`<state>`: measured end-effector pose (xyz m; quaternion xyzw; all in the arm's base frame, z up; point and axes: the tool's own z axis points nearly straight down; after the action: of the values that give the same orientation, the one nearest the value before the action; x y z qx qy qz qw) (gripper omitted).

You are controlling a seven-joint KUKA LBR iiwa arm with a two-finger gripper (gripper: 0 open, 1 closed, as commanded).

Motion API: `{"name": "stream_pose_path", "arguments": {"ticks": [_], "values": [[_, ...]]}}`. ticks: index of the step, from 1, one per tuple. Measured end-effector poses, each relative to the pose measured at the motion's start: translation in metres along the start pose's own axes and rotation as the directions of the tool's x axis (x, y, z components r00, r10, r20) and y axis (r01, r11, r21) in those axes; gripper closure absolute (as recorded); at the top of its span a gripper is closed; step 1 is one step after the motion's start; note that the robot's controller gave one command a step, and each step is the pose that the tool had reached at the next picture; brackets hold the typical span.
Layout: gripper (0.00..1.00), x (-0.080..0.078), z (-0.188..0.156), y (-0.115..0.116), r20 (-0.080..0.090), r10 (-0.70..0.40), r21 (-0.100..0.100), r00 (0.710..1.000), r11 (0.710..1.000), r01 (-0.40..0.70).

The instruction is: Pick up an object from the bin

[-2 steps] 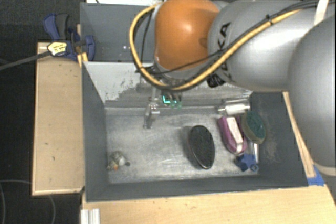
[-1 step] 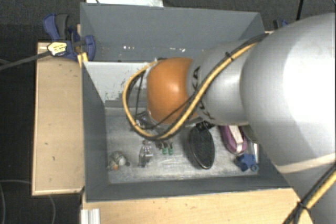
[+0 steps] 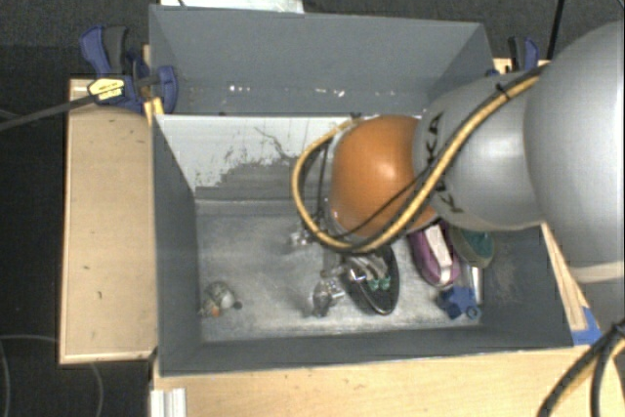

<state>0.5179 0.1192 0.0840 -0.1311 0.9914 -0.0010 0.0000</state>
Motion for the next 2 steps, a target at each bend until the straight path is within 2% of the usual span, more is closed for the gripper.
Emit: {"name": "stream_pose_path", "arguments": {"ticks": [1, 2], "values": [[0.00, 0.045, 0.000, -0.063, -0.002, -0.065, 0.000, 0.998, 0.998, 0.065], [0.00, 0.016, 0.012, -0.137, 0.009, -0.179, 0.000, 0.984, 0.984, 0.179]]}}
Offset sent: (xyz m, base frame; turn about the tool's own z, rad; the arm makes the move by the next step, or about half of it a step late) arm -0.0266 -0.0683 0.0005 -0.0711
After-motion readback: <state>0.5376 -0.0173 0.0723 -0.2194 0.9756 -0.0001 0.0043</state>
